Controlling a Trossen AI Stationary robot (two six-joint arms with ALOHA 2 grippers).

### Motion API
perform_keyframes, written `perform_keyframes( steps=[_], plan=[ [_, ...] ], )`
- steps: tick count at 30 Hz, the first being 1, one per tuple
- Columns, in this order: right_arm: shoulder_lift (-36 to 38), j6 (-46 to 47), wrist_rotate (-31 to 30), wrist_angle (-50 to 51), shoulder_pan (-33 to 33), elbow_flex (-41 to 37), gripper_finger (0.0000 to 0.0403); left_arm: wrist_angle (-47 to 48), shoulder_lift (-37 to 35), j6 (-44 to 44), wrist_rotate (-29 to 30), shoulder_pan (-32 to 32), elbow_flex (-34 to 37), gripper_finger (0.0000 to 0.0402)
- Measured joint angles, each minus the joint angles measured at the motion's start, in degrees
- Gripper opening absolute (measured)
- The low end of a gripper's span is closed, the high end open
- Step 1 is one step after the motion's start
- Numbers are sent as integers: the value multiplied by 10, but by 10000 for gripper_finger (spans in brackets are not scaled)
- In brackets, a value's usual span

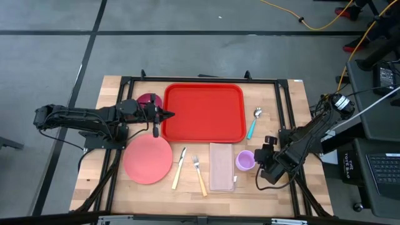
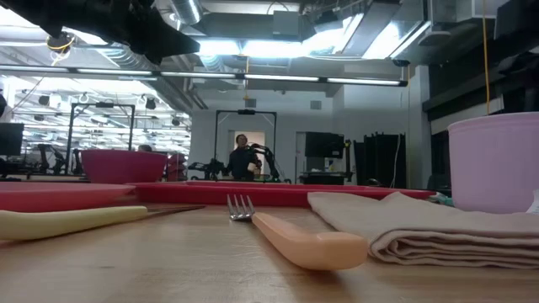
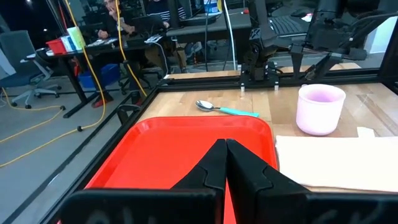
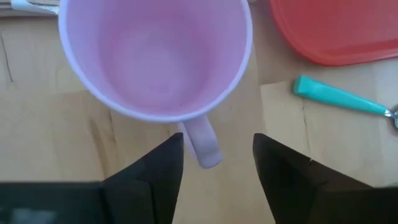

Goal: Set up tray
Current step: Put the purple mug on the top left of the orange tray

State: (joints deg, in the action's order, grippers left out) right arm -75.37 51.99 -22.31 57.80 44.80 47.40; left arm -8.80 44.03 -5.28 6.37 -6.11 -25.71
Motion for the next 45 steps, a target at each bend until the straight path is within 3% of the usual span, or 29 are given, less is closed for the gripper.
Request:
perform_keyframes(
  steps=[16,20,29,45],
  plan=[
    [-58,-18,16,-42,0,0,197,0,0,-22,0,0,0,4],
    [-58,-13,43,-56,0,0,195,0,0,-21,0,0,0,4],
    [-57,19,85,-72,0,0,157,0,0,-21,0,0,0,4],
    [-57,63,90,-78,0,0,93,0,0,-36,0,0,0,4]
  ],
)
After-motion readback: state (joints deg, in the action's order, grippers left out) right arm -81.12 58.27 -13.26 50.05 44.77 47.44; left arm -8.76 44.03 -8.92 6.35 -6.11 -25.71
